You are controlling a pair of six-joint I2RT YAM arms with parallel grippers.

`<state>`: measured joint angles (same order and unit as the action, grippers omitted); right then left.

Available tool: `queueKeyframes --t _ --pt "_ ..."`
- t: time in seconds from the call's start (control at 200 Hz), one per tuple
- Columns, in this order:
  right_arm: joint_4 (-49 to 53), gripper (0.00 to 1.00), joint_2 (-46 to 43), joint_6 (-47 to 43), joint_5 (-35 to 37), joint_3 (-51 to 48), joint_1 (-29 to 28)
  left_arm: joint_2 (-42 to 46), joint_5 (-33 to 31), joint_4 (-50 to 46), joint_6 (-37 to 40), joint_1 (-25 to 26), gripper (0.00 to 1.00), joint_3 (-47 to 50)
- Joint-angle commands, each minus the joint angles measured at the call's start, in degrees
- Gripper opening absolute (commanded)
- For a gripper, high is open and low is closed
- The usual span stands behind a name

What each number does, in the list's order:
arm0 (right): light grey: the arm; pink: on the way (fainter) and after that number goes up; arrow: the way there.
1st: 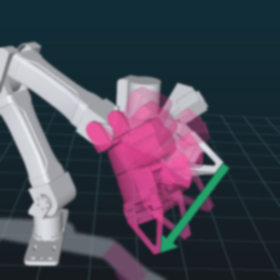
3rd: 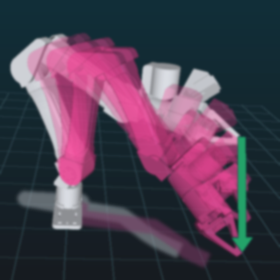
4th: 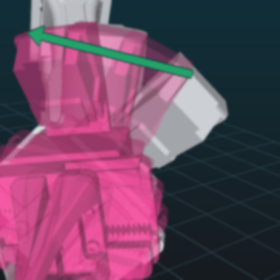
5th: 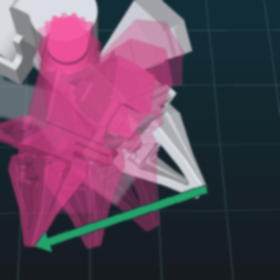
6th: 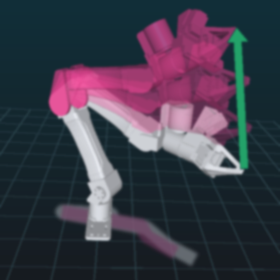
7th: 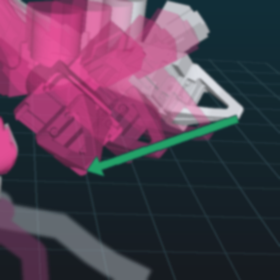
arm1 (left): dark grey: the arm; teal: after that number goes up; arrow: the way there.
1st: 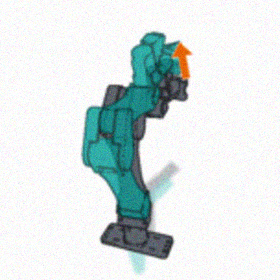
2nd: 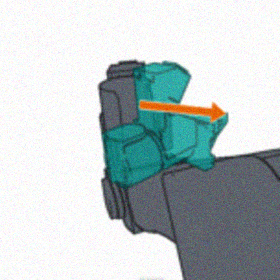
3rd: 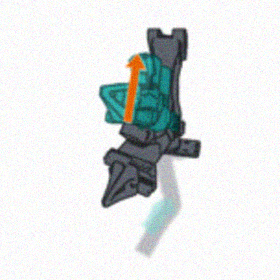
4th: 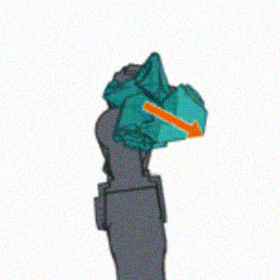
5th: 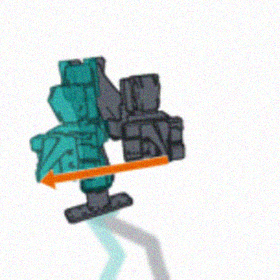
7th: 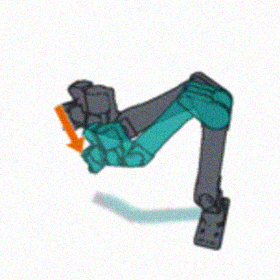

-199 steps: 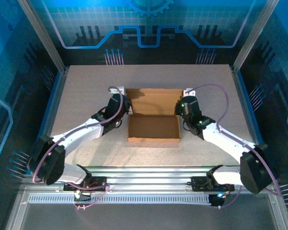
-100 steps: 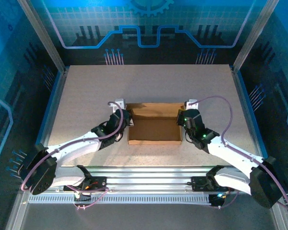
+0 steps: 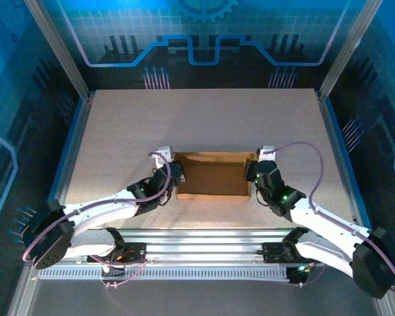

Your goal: Fold the paper box

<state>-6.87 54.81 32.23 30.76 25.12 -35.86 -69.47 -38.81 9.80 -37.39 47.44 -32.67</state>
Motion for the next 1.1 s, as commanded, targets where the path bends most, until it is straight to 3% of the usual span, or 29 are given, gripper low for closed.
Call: queueKeyframes --t 0.0,0.535,1.096 --pt "2.86 0.18 -1.23 3.13 1.68 -2.06 -1.43 0.86 -0.3 -4.08 -3.16 0.81 0.13 2.91" --pt "6.15 0.18 -6.33 11.42 -4.62 -3.34 -2.38 2.72 -0.3 -5.79 -4.13 1.52 0.13 3.92" --pt "7.75 0.18 -6.82 16.57 -11.56 -0.87 2.45 2.38 -0.66 -6.99 -4.03 2.22 0.13 3.62"
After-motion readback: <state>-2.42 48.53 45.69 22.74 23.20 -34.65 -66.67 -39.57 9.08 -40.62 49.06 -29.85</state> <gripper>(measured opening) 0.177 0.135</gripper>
